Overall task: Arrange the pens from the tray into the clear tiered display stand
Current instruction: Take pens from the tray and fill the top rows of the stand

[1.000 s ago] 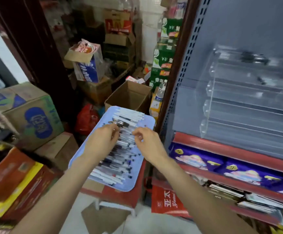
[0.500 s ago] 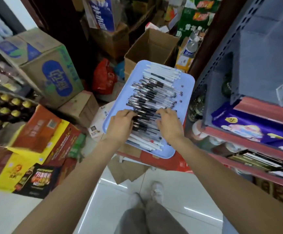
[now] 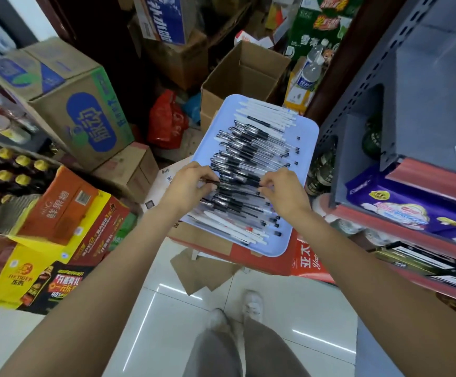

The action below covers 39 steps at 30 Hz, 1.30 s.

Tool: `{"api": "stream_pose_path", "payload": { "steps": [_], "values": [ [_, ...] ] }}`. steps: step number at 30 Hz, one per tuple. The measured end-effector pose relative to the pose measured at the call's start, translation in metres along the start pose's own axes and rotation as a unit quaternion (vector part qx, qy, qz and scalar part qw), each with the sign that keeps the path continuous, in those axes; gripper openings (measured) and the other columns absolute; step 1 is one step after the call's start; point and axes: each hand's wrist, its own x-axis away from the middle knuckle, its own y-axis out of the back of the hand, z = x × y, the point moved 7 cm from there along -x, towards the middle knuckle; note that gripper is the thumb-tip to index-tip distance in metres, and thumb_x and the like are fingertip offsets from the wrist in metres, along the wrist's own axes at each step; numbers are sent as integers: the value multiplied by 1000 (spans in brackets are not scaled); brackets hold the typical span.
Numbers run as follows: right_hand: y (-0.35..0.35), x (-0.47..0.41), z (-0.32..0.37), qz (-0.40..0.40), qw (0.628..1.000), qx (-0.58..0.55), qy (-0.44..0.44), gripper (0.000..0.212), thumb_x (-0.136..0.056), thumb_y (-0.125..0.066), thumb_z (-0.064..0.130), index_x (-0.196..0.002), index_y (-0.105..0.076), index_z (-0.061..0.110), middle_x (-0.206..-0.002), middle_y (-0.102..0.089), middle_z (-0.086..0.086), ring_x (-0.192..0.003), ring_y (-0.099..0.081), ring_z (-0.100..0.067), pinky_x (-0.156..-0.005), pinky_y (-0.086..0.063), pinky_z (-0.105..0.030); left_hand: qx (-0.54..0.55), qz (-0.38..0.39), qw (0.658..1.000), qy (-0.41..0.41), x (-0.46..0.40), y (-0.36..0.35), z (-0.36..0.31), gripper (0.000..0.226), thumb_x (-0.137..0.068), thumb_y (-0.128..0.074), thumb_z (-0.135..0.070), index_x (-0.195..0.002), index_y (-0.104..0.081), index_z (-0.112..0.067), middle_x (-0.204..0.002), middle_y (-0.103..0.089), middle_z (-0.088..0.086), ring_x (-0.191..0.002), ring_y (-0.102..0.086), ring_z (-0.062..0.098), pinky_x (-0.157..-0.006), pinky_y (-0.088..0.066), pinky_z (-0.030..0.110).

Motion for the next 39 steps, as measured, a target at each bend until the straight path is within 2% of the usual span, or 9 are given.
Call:
{"api": "stream_pose_path", "payload": {
  "steps": [5, 12, 16, 20, 23, 28, 31, 35, 39],
  "values": [
    [43, 18, 11, -79, 990, -117, -20, 19, -92, -59, 22, -103, -67, 9, -104, -51, -6, -100, -49, -19, -91, -38, -26, 319, -70, 942, 80, 7, 27, -16, 20, -80, -71, -7, -99, -66, -6, -86, -61, 2, -73, -58, -1, -66, -44, 5],
    [125, 39, 7, -142, 947, -284, -46, 10, -89, -61, 18, -98, -58, 18, -83, -67, -7, -70, -60, -15, -73, -45, -32, 413, -96, 903, 63, -15, 55, -93, 19, -78, -73, -10, -92, -63, -18, -93, -64, 1, -87, -61, 9, -73, -46, 14],
    [177, 55, -26, -198, 912, -350, -80, 14, -88, -54, 6, -93, -46, 16, -77, -67, -5, -43, -57, -3, -59, -47, -28, 404, -96, 909, 33, -29, 55, -153, 20, -77, -74, -11, -94, -65, -16, -90, -64, -4, -81, -57, 5, -68, -44, 14],
    [232, 78, -60, -234, 871, -425, -74, 17, -92, -45, 5, -77, -44, 15, -74, -66, -7, -48, -64, -15, -55, -52, -27, 410, -86, 908, -22, -44, 40, -230, 21, -77, -71, 1, -96, -63, -2, -80, -62, -1, -74, -59, 6, -58, -44, 5],
    [276, 104, -90, -257, 836, -481, -68, 29, -97, -40, 17, -71, -52, 13, -72, -65, -5, -47, -64, -10, -48, -45, -18, 393, -87, 912, -82, -53, 22, -298, 23, -79, -67, 5, -101, -62, 2, -85, -63, 4, -70, -61, -1, -57, -44, 4],
    [357, 143, -162, -342, 826, -448, -12, 30, -99, -41, 22, -91, -67, 10, -76, -64, 1, -57, -61, -2, -54, -46, -13, 253, -112, 926, -256, -58, -8, -425, 29, -89, -59, -6, -118, -63, -7, -106, -65, 1, -102, -60, 14, -92, -48, 22],
    [405, 164, -212, -397, 795, -458, 30, 16, -94, -50, 9, -90, -65, 9, -69, -60, -2, -57, -62, -3, -56, -49, -11, 160, -127, 929, -309, -55, -36, -494, 30, -91, -58, -11, -121, -62, -11, -98, -67, -1, -94, -61, 11, -83, -44, 17],
    [449, 187, -280, -434, 766, -472, 51, 15, -87, -60, 0, -77, -62, 11, -63, -68, 2, -63, -69, -9, -65, -54, -17, 145, -131, 927, -321, -63, -78, -564, 13, -86, -64, -8, -98, -68, -11, -82, -67, -5, -79, -62, 10, -80, -48, 18],
    [477, 197, -335, -448, 717, -532, 48, 17, -92, -53, 4, -80, -63, 9, -83, -67, -10, -76, -71, -16, -77, -55, -22, 58, -132, 930, -338, -82, -111, -613, 21, -85, -60, 2, -102, -70, -6, -91, -60, 0, -80, -56, 8, -79, -40, 5]
  ]
}}
